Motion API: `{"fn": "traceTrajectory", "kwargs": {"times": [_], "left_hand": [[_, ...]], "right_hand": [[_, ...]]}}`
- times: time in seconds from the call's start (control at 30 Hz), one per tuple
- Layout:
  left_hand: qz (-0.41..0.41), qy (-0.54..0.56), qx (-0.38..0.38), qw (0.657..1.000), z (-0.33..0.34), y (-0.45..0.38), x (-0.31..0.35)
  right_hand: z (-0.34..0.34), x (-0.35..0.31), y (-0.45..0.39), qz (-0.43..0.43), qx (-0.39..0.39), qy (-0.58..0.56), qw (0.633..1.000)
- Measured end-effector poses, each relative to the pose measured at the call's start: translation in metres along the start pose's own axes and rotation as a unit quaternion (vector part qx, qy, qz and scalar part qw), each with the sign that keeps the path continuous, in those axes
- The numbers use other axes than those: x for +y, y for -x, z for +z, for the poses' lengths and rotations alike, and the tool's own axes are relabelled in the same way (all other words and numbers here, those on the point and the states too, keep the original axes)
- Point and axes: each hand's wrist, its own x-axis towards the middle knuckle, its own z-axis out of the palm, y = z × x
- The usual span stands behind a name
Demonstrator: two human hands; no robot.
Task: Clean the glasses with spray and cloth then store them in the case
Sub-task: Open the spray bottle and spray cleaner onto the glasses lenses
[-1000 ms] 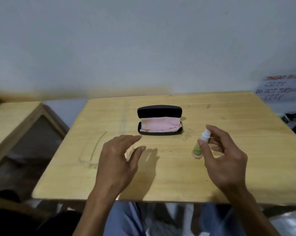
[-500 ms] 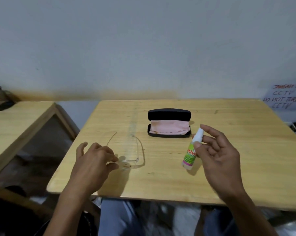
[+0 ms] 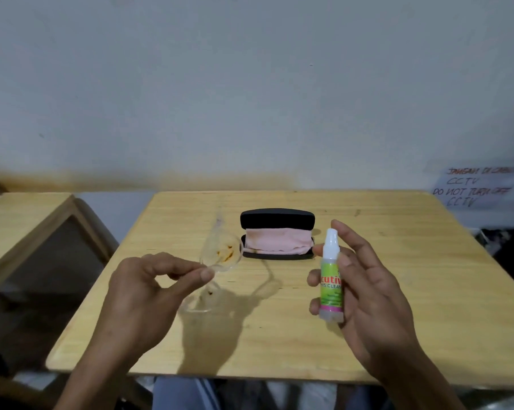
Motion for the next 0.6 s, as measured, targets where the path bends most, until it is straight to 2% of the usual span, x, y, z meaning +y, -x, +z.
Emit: {"fn": "traceTrajectory", "kwargs": {"times": [0.1, 0.2, 0.4, 0.6], "left_hand": [[-0.068, 0.16, -0.023, 0.985, 0.012, 0.005, 0.018], [-0.11, 0.27, -0.042, 0.956, 0.025, 0.007, 0.028], [-0.152, 0.333, -0.086, 0.927, 0.045, 0.011, 0.049], [-0.145, 0.343, -0.127, 0.92, 0.054, 0.011, 0.053]], "right_hand": [[0.008, -0.008, 0.005, -0.021, -0.009, -0.015, 1.0], [0.012, -0.014, 0.008, -0.042, -0.011, -0.023, 0.999], [0.018, -0.026, 0.01, -0.09, -0.017, 0.068, 0.993], [0.013, -0.029, 0.005, -0.111, -0.014, 0.107, 0.988]]}}
